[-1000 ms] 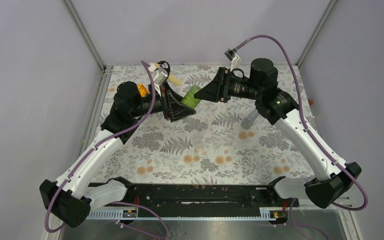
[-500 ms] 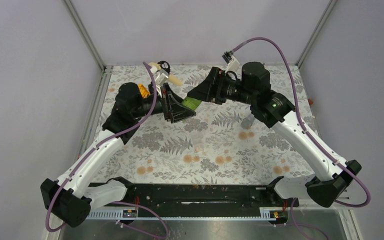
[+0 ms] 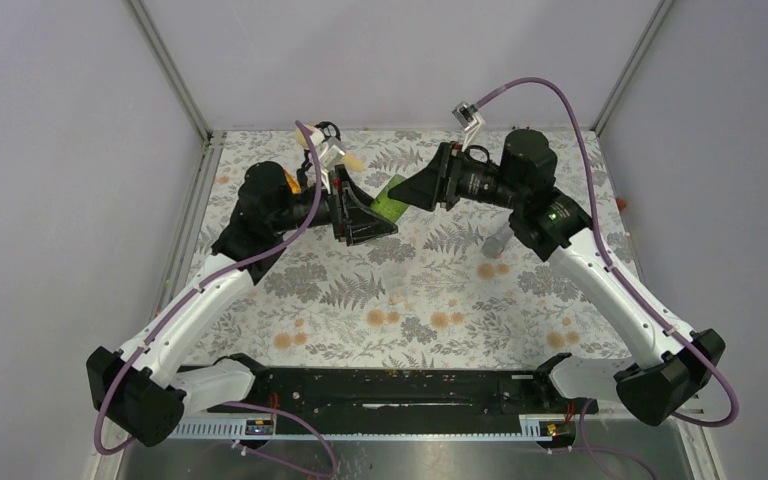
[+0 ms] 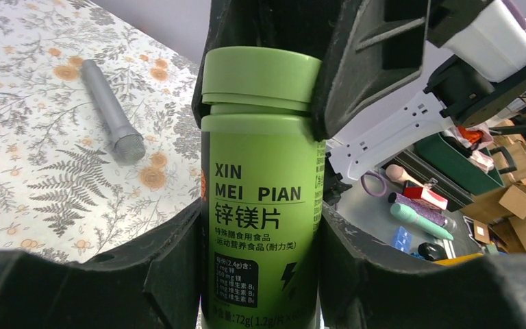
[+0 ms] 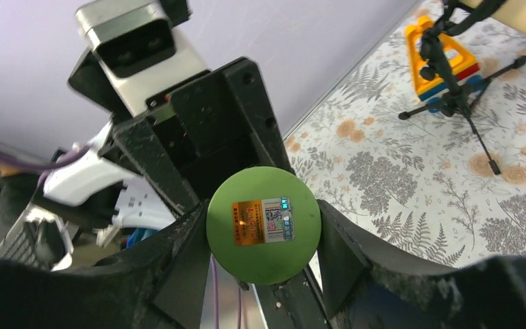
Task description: Sort the pills into containers
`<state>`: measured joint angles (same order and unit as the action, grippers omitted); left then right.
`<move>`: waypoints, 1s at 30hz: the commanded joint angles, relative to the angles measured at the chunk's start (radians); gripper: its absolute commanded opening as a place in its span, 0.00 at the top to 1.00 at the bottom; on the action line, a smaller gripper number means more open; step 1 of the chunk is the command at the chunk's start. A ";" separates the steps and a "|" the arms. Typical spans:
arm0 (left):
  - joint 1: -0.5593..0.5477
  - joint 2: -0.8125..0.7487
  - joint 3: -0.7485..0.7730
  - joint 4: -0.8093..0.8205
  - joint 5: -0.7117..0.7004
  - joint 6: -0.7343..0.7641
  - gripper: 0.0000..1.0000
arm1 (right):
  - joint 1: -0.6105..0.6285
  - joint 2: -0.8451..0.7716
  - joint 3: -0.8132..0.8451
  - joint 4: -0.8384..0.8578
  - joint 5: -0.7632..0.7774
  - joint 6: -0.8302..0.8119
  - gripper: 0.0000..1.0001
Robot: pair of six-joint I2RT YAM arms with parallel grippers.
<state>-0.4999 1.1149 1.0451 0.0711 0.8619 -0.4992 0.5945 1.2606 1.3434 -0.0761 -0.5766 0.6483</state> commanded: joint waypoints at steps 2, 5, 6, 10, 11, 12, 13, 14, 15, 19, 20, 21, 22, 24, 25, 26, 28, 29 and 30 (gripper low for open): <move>0.012 0.034 0.072 0.028 0.034 -0.047 1.00 | -0.087 -0.020 0.013 0.197 -0.449 -0.084 0.51; 0.012 0.031 0.062 0.039 0.052 -0.041 1.00 | -0.088 -0.001 0.064 0.111 -0.419 -0.098 0.29; 0.012 0.029 0.058 0.040 0.053 -0.035 1.00 | -0.087 -0.003 0.071 0.067 -0.344 -0.099 0.18; 0.011 0.023 0.044 0.031 0.038 -0.007 1.00 | -0.068 -0.004 0.087 -0.041 -0.076 0.010 0.01; 0.012 0.022 0.042 0.024 0.027 0.003 1.00 | -0.051 -0.003 0.086 -0.051 -0.032 0.038 0.01; 0.013 0.022 0.041 0.022 0.025 0.008 1.00 | -0.041 0.002 0.092 -0.080 0.009 0.046 0.00; 0.013 0.024 0.041 0.020 0.020 0.012 1.00 | -0.017 0.009 0.109 -0.121 0.063 0.053 0.01; 0.012 0.024 0.042 0.018 0.015 0.018 1.00 | 0.002 0.018 0.123 -0.150 0.094 0.053 0.00; 0.013 0.024 0.044 0.015 0.014 0.020 1.00 | 0.015 0.028 0.138 -0.182 0.130 0.062 0.01; 0.013 0.028 0.049 -0.002 0.000 0.031 1.00 | 0.061 0.031 0.131 -0.184 0.258 0.092 0.08; 0.013 0.028 0.049 -0.005 -0.004 0.033 1.00 | 0.063 0.017 0.106 -0.144 0.277 0.105 0.12; 0.013 0.027 0.050 -0.007 -0.005 0.035 1.00 | 0.064 -0.002 0.069 -0.090 0.298 0.129 0.15; 0.011 0.025 0.050 -0.009 -0.007 0.039 1.00 | 0.064 -0.019 0.039 -0.040 0.307 0.154 0.18; 0.013 0.024 0.050 -0.019 -0.011 0.046 1.00 | 0.065 -0.032 0.020 -0.003 0.319 0.170 0.20; 0.013 0.024 0.050 -0.022 -0.011 0.046 1.00 | 0.065 -0.029 0.031 -0.019 0.320 0.170 0.20; 0.013 0.023 0.049 -0.024 -0.011 0.048 1.00 | 0.066 -0.024 0.044 -0.041 0.324 0.168 0.19; 0.012 0.021 0.048 -0.024 -0.012 0.049 1.00 | 0.065 -0.016 0.058 -0.068 0.325 0.181 0.18; 0.012 0.020 0.048 -0.026 -0.012 0.050 1.00 | 0.065 -0.013 0.061 -0.072 0.326 0.188 0.19; 0.013 0.020 0.048 -0.029 -0.012 0.053 1.00 | 0.065 -0.012 0.064 -0.076 0.328 0.201 0.21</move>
<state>-0.4908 1.1477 1.0763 0.0021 0.8635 -0.4683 0.6537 1.2655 1.3716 -0.1753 -0.2989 0.8001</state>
